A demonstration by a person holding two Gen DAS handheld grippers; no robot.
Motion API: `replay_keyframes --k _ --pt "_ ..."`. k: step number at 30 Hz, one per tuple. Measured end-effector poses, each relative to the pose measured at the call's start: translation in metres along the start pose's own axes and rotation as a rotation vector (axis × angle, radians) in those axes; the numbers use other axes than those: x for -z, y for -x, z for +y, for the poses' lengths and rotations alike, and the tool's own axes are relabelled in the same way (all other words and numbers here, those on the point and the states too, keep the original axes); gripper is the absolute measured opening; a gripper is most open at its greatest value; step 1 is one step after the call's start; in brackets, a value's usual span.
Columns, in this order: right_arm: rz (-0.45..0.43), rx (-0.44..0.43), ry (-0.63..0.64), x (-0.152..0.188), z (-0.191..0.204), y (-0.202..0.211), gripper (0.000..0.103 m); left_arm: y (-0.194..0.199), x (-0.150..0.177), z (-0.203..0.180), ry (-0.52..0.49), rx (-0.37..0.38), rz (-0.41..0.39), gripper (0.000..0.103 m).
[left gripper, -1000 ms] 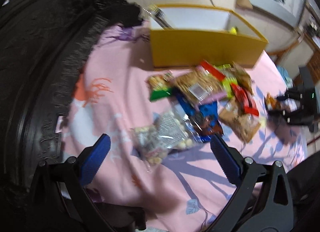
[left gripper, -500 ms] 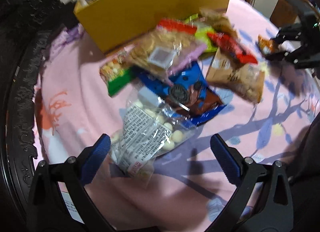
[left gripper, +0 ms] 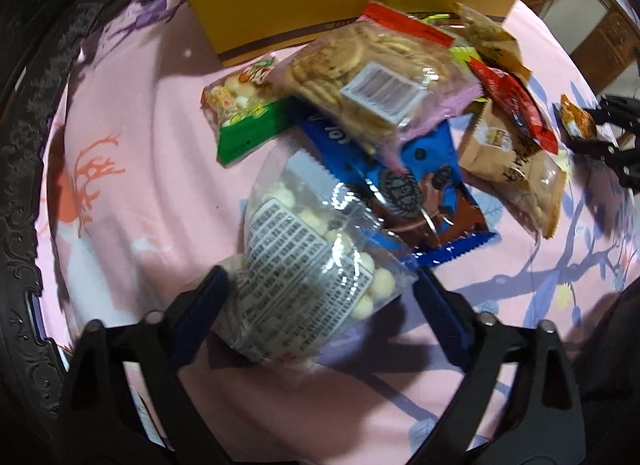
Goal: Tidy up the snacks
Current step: 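Grasp the orange snack packet with the right tool while the left tool grasps a clear candy bag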
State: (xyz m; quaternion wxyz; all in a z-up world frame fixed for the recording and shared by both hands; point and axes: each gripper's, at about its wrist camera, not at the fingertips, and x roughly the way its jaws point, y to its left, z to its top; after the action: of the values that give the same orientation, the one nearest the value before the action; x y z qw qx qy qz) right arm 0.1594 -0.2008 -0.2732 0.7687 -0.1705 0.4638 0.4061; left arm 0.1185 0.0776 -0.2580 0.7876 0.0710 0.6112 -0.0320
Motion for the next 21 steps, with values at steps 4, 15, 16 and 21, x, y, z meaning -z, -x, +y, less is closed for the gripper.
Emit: replay_keyframes --k 4,15,16,21 --pt "-0.002 0.002 0.002 0.001 0.001 0.000 0.041 0.011 0.005 -0.009 -0.029 0.012 -0.018 0.073" --pt "-0.003 0.010 -0.003 0.000 0.001 0.000 0.041 0.033 0.031 -0.013 0.074 0.084 -0.057 0.037" --pt "-0.003 0.010 -0.002 0.000 0.002 0.000 0.041 0.033 0.032 -0.013 0.076 0.081 -0.062 0.036" --pt "0.004 0.010 0.006 0.000 0.002 0.000 0.041 0.037 0.031 -0.013 0.108 0.101 -0.079 0.034"
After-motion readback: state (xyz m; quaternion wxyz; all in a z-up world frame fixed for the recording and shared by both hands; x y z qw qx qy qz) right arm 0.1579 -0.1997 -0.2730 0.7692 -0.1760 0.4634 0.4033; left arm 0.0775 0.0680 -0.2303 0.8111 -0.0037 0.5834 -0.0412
